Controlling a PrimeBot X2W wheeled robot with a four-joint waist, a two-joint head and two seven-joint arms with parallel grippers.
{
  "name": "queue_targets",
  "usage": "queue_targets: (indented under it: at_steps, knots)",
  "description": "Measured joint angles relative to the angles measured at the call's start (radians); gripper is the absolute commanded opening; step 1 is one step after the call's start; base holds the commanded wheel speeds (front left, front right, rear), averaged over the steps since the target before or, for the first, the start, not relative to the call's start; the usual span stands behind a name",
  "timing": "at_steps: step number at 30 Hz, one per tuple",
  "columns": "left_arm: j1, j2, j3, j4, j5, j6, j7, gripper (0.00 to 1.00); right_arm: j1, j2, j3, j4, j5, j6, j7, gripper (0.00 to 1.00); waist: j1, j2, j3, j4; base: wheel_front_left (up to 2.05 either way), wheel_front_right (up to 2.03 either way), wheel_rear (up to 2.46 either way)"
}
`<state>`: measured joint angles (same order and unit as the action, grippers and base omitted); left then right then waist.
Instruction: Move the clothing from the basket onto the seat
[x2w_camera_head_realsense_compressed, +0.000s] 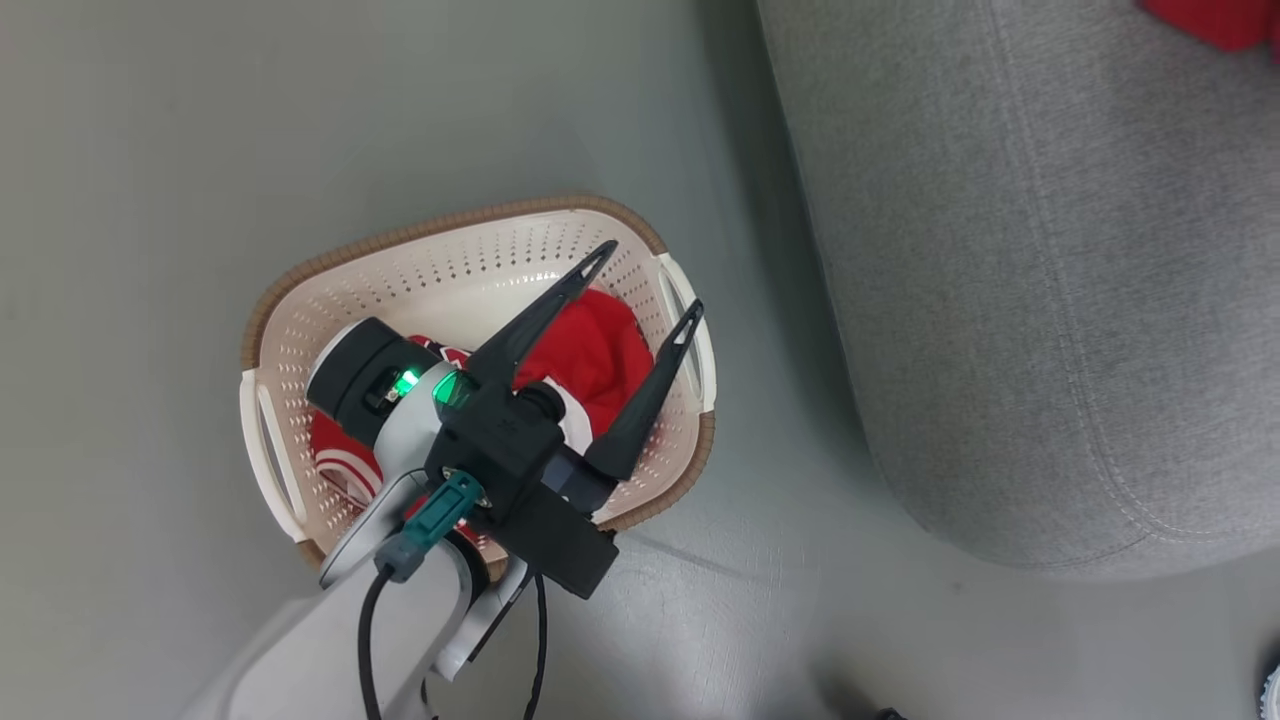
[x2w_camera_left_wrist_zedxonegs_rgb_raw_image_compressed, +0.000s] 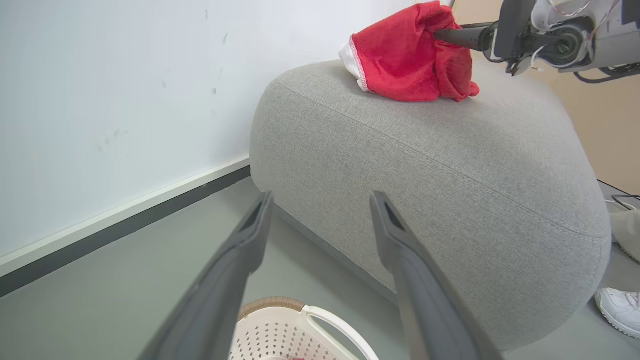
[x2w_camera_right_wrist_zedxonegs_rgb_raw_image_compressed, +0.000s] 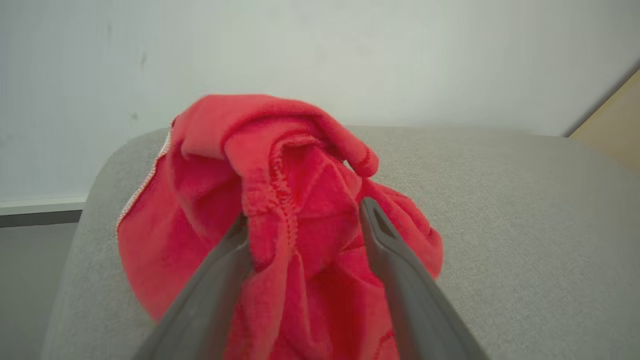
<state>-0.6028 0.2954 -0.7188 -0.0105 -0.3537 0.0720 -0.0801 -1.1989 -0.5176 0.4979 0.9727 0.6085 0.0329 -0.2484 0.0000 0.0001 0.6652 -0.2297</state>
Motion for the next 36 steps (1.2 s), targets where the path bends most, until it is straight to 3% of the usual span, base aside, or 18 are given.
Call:
queue_targets:
  at_steps: [10,24,36]
  knots:
    - [0.040,-0.011,0.028,0.069,-0.034,0.001,-0.053,1.00,0.118,0.011,0.009,-0.008,-0.024,0.012,-0.001,1.00,-0.0001,-0.0002,-0.084,-0.008,0.00,0.00,0.00]
    - [0.142,-0.050,0.080,0.179,-0.128,0.009,-0.133,1.00,0.303,0.049,0.001,-0.204,-0.048,0.020,-0.001,1.00,-0.0002,-0.0003,-0.254,0.029,0.00,0.00,0.00]
    - [0.249,-0.044,0.188,0.253,-0.196,0.025,-0.161,1.00,0.508,0.108,-0.028,-0.375,-0.050,-0.029,-0.001,1.00,-0.0003,-0.0003,-0.403,0.111,0.00,0.00,0.00]
